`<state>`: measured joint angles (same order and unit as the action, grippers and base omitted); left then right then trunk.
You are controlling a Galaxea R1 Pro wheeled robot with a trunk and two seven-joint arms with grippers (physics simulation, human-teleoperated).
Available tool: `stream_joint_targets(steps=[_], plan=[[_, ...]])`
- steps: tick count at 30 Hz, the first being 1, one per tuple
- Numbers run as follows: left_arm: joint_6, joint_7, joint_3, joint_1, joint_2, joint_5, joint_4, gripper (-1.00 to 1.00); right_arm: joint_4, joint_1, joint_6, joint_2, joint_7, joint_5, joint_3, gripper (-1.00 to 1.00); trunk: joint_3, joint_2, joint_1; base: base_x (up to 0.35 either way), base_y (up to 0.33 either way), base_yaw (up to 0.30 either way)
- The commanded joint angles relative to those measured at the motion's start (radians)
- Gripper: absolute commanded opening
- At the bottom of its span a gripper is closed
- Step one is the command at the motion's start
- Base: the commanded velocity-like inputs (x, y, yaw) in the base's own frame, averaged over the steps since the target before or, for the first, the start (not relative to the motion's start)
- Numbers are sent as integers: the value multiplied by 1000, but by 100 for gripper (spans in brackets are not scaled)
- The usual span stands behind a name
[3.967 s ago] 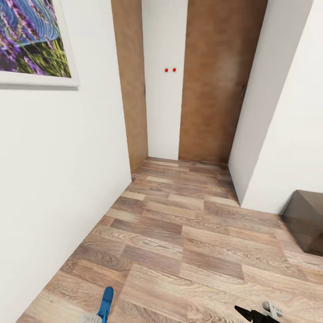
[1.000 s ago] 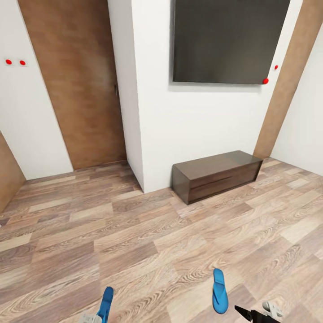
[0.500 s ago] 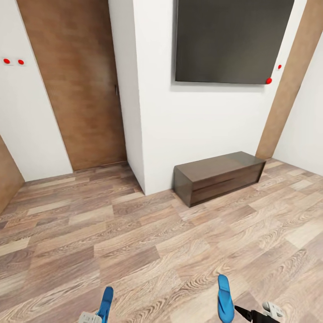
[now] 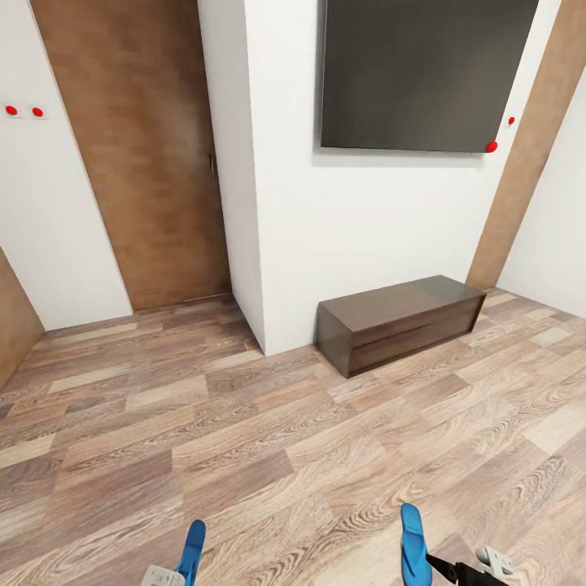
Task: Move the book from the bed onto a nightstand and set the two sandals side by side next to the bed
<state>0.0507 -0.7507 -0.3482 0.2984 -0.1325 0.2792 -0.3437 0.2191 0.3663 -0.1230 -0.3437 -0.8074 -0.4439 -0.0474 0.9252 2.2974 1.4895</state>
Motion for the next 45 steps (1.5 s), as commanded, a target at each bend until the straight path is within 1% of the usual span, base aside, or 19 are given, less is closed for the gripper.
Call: stream_joint_targets(steps=[1, 19, 22, 24, 25, 26, 28, 29, 31, 32, 34, 35, 36, 39, 40, 41, 42, 44, 45], plan=[[5, -4, -8, 1, 1, 11, 0, -100, 0, 0, -10, 0, -4, -4, -5, 100, 1, 0, 0, 0, 0, 0], [4, -6, -8, 1, 1, 9, -2, -100, 0, 0, -10, -1, -4, -6, -7, 100, 1, 0, 0, 0, 0, 0], [-6, -12, -8, 5, 1, 8, -31, -100, 0, 0, -10, -1, -4, -7, -8, 100, 1, 0, 0, 0, 0, 0], [-31, -14, -8, 10, 4, 8, -65, -100, 0, 0, -10, -1, -3, -7, -8, 100, 1, 0, 0, 0, 0, 0], [-67, -16, -7, 15, 9, 7, -101, -100, 0, 0, -10, -1, -3, -7, -8, 100, 1, 0, 0, 0, 0, 0], [-120, -20, -7, 23, 19, 7, -155, -100, 0, 0, -10, -1, -3, -7, -8, 100, 1, 0, 0, 0, 0, 0], [-269, -39, -6, 50, 49, 6, -307, -100, 0, 0, -10, -1, -2, -7, -8, 100, 1, 0, 0, 0, 0, 0], [-312, -46, -6, 56, 58, 6, -349, -100, 0, 0, -10, -1, -2, -7, -8, 100, 1, 0, 0, 0, 0, 0], [-474, -81, -6, 71, 94, 0, -519, -100, 0, 0, -10, -1, -2, -7, -8, 100, 1, 0, 0, 0, 0, 0], [-508, -90, -6, 73, 102, -3, -559, -100, 0, 0, -10, -1, -1, -7, -8, 100, 1, 0, 0, 0, 0, 0], [-606, -115, -6, 78, 131, -25, -696, -100, 0, 0, -10, -1, -1, -7, -8, 100, 1, 0, 0, 0, 0, 0], [-633, -122, -5, 80, 143, -37, -744, -100, 0, 0, -10, -1, 2, -7, -9, 100, 1, 0, 0, 0, 0, 0], [-642, -124, -5, 80, 147, -42, -761, -100, 0, 0, -10, -1, 6, -7, -9, 100, 1, 0, 0, 0, 0, 0], [-665, -126, -3, 81, 160, -56, -805, -100, 0, 0, -10, -1, 60, -6, -9, 100, 1, 0, 0, 0, 0, 0], [-668, -124, -1, 82, 163, -58, -807, -100, 0, 0, -10, -1, 103, -7, -9, 100, 1, 0, 0, 0, 0, 0], [-669, -123, 1, 82, 165, -59, -803, -100, 3, 1, -11, -1, 187, -6, -9, 100, 1, 0, 0, 0, 0, 0], [-670, -123, 2, 82, 167, -59, -801, -100, 20, 3, -21, -1, 317, -5, -9, 100, 1, 0, 0, 0, 0, 0], [-670, -123, 3, 82, 167, -60, -800, -100, 63, 8, -42, -1, 422, -4, -8, 100, 1, 0, 0, 0, 0, 0], [-670, -123, 6, 82, 167, -60, -800, -100, 93, 10, -71, -1, 456, -4, -8, 100, 1, 0, 0, 0, 0, 0]])
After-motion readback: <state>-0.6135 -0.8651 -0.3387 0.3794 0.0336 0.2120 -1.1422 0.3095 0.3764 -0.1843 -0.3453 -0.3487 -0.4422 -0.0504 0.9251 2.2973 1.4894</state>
